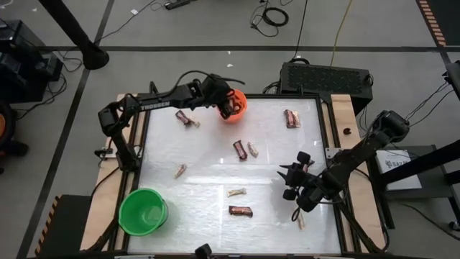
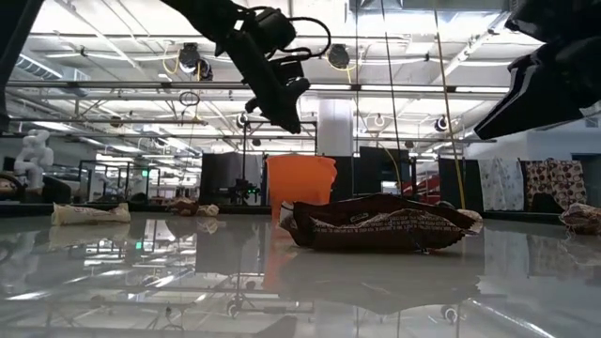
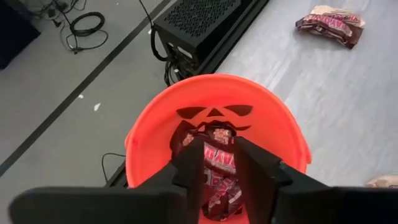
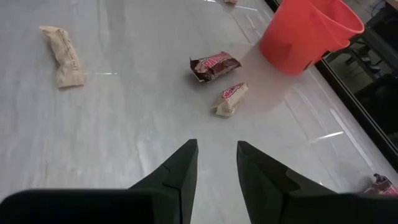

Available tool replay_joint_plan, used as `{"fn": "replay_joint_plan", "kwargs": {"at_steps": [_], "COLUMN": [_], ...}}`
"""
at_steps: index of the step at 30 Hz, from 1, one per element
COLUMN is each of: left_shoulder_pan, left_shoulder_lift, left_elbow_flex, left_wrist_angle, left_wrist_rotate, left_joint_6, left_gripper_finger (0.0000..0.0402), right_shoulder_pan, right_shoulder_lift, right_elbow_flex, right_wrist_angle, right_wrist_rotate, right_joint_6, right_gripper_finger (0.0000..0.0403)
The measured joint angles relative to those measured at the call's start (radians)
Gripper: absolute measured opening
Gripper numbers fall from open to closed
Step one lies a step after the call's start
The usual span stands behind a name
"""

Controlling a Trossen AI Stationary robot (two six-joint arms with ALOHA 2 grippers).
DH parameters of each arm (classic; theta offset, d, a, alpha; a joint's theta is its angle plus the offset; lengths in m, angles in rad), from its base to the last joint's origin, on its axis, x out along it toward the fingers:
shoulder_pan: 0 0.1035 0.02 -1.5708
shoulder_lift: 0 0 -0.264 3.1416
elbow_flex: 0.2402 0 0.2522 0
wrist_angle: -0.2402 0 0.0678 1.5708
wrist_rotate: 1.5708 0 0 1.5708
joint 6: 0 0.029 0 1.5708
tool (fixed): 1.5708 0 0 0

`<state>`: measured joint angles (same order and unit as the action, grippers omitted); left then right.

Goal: Sort candy by brand, put in halloween buckets
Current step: Put the brown chocolate bar into the orange bucket

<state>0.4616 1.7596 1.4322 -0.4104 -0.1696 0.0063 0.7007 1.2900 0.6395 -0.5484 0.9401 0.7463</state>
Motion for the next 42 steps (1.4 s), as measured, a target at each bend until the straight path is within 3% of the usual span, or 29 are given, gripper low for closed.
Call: {"fn": "replay_joint_plan", "kwargs": {"at_steps": [7, 14, 19, 24, 26, 28, 32, 34, 37, 42], "left_shoulder_pan": [-0.041, -0.153, -0.210, -0.262, -0.291, -0.332, -0.455, -0.525, -0.644, -0.839], "left_shoulder_lift": [-0.017, -0.058, -0.074, -0.074, -0.074, -0.073, -0.072, -0.072, -0.072, -0.041], "left_elbow_flex": [0.089, 0.228, 0.216, 0.101, 0.033, -0.037, -0.153, -0.184, -0.208, -0.210], "left_wrist_angle": [-0.120, -0.517, -0.789, -0.894, -0.873, -0.806, -0.569, -0.430, -0.211, 0.154], "left_wrist_rotate": [0.056, 0.057, -0.004, -0.117, -0.099, -0.015, 0.200, 0.253, 0.241, 0.093], "left_joint_6": [-0.001, -0.002, -0.137, -0.333, -0.347, -0.341, -0.363, -0.388, -0.409, -0.350], "left_gripper_finger": [0.0122, 0.0123, 0.0123, 0.0123, 0.0123, 0.0123, 0.0123, 0.0123, 0.0123, 0.0123], "right_shoulder_pan": [-0.012, -0.018, -0.029, -0.044, -0.047, -0.047, -0.047, -0.047, -0.047, -0.047], "right_shoulder_lift": [0.000, 0.000, 0.000, 0.000, 0.000, 0.000, 0.000, 0.000, 0.000, 0.000], "right_elbow_flex": [0.000, 0.000, 0.000, 0.000, 0.000, 0.000, 0.000, 0.000, 0.000, 0.000], "right_wrist_angle": [0.009, 0.064, 0.108, 0.144, 0.145, 0.146, 0.147, 0.147, 0.148, 0.151], "right_wrist_rotate": [0.000, 0.000, 0.000, 0.000, -0.002, -0.003, -0.021, -0.051, -0.059, -0.057], "right_joint_6": [0.001, 0.001, -0.060, -0.102, -0.102, -0.103, -0.104, -0.105, -0.108, -0.108], "right_gripper_finger": [0.0105, 0.0105, 0.0105, 0.0105, 0.0105, 0.0105, 0.0105, 0.0105, 0.0105, 0.0105]}}
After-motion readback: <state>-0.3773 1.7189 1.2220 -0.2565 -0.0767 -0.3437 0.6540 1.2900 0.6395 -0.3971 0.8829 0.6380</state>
